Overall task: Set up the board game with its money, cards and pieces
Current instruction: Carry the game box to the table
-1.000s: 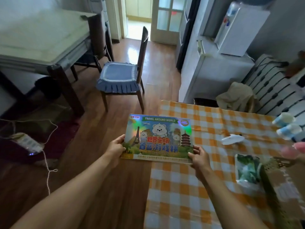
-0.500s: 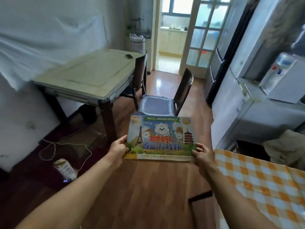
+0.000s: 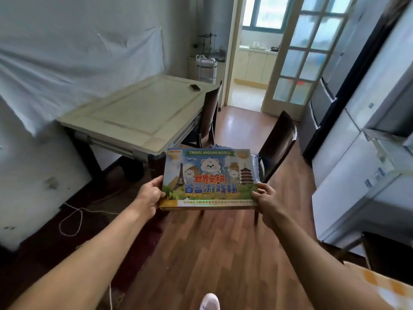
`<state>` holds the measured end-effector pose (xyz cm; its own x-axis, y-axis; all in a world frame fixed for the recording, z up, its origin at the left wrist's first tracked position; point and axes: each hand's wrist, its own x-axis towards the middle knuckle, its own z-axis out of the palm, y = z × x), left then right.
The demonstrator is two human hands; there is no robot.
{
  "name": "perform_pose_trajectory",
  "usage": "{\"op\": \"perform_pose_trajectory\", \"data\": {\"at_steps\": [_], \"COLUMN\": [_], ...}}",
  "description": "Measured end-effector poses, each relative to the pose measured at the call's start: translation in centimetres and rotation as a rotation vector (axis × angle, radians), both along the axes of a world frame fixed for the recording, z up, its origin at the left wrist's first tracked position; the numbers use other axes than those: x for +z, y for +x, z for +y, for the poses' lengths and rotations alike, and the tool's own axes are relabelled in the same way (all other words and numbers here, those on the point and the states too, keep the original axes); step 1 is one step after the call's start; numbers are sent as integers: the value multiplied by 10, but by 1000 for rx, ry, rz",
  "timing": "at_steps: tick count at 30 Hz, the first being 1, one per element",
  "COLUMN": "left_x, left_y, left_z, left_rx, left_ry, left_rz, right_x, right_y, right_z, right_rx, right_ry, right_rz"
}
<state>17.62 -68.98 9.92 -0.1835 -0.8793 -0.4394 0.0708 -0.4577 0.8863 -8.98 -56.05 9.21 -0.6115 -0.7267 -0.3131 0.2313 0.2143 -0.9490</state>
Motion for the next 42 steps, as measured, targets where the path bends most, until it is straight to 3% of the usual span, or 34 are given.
{"op": "perform_pose_trajectory", "data": {"at_steps": [16, 30, 42], "left_x": [8, -22, -43], "left_y": [-77, -85, -66], "left_z": [-309, -588, -736], "left_rx": [260, 378, 589], "left_ry": [10, 42, 110], "left_rz": [26, 21, 38], "right_x": [7, -13, -19], "right_y": [-101, -119, -96], "right_z": [-385, -709, -918], "right_rx": [231, 359, 587], "right_ry": [-2, 28, 82], "right_rz": [-20, 24, 30]}}
